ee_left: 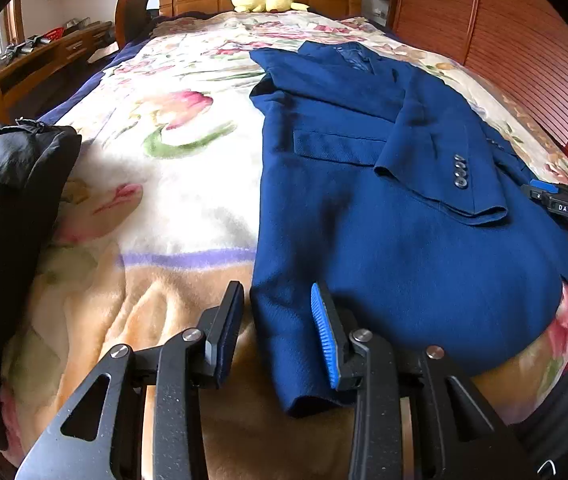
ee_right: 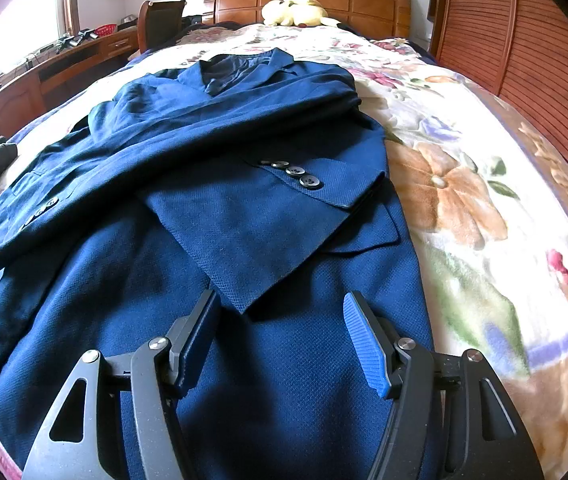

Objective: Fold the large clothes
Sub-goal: 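Move both tools to the jacket's hem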

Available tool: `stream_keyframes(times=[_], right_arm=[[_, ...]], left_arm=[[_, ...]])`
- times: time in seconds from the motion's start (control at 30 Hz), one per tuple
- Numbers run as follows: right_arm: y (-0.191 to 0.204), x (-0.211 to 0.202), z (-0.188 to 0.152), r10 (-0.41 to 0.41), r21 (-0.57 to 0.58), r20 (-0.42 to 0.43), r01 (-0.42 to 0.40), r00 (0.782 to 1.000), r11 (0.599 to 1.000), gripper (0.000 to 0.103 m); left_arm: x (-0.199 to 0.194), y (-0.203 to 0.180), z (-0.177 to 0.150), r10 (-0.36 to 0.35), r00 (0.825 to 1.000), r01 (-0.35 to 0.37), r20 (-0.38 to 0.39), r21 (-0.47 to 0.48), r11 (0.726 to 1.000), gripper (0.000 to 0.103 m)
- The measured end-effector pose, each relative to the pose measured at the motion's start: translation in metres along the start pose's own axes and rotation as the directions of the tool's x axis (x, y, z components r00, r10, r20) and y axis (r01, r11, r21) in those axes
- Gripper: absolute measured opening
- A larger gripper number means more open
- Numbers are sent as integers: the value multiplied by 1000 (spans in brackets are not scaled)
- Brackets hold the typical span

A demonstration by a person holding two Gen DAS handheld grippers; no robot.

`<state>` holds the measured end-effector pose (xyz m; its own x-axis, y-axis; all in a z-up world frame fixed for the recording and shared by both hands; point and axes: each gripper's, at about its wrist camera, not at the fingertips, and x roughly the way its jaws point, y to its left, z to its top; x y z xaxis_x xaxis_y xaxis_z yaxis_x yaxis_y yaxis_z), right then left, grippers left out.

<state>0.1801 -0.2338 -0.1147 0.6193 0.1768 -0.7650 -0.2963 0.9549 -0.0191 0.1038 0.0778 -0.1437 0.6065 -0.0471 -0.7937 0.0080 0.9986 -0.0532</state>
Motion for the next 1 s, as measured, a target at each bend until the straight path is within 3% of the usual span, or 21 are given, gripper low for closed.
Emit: stream_keyframes(times=[0.33, 0.5, 0.83, 1.0], right_arm=[[1, -2, 1, -10, -15, -19, 9, 1000, 1000, 66], [-12, -23, 0, 37, -35, -70, -40, 997, 999, 66], [-49, -84, -43, -13, -7, -108, 13, 994, 1000, 66], [-54, -97, -60, 15, 19, -111, -13, 994, 1000, 66]], left_arm=[[-6, -2, -10, 12, 1000, -12, 14, 9, 1000, 36], [-6, 0, -12, -1, 1000, 1, 28, -1, 1000, 36], [-4, 0, -15, -10, 999, 10, 45, 6, 1000, 37], [-7, -1, -16, -7, 999, 7, 43, -4, 1000, 37]])
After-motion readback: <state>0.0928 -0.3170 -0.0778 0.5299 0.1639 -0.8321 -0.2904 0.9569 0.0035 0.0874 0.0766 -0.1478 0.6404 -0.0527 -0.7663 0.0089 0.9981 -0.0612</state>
